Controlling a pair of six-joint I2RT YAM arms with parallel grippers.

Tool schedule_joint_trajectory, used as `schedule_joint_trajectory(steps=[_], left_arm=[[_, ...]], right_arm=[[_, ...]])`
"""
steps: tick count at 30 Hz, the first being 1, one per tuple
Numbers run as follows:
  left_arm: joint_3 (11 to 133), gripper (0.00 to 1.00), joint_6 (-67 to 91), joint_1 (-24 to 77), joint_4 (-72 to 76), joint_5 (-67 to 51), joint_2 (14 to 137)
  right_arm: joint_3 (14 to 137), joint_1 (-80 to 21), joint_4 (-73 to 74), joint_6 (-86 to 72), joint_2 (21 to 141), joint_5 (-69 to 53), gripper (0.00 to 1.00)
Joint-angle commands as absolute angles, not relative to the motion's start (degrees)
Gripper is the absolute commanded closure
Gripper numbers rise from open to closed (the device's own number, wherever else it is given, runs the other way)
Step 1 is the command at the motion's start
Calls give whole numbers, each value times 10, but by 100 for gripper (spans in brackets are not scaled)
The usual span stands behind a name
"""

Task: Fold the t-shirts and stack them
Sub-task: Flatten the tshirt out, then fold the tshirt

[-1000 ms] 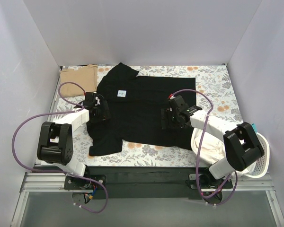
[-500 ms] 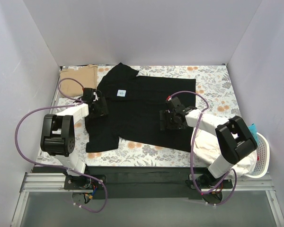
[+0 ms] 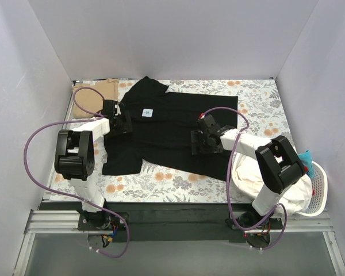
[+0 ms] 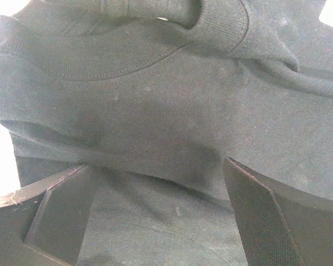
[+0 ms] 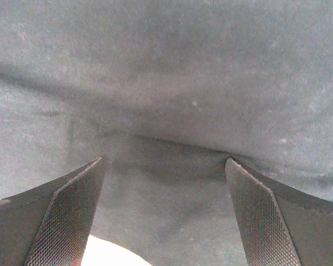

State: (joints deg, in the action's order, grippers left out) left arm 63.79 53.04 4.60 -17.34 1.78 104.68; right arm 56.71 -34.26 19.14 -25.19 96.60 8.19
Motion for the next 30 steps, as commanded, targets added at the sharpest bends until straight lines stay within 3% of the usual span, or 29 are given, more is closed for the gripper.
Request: schedule_joint_trajectory(steps=[1,10,15,19,24,28,30], left_arm=[[636,9,529,41,-179,1,1027],[527,9,589,41,-198,75,785],[458,2,733,36,-281,210,666],[407,2,813,29,-325,227,608],[341,12,862,1,-338,206,606],[323,30,897,1,-330,201,587],[306,32,915,1,-329,193,589]], right_arm=[[581,-344,187,-250,988,71,5],[591,-343,191,-250,914,49,5],[570,-344,192,-251,865,41,4],[547,-341,190,-252,817,44,4],[502,-320,185,-254,750,26,3],[474,-291,181,-246,705,16,2],[465,-270,177,-244,694,4,2]])
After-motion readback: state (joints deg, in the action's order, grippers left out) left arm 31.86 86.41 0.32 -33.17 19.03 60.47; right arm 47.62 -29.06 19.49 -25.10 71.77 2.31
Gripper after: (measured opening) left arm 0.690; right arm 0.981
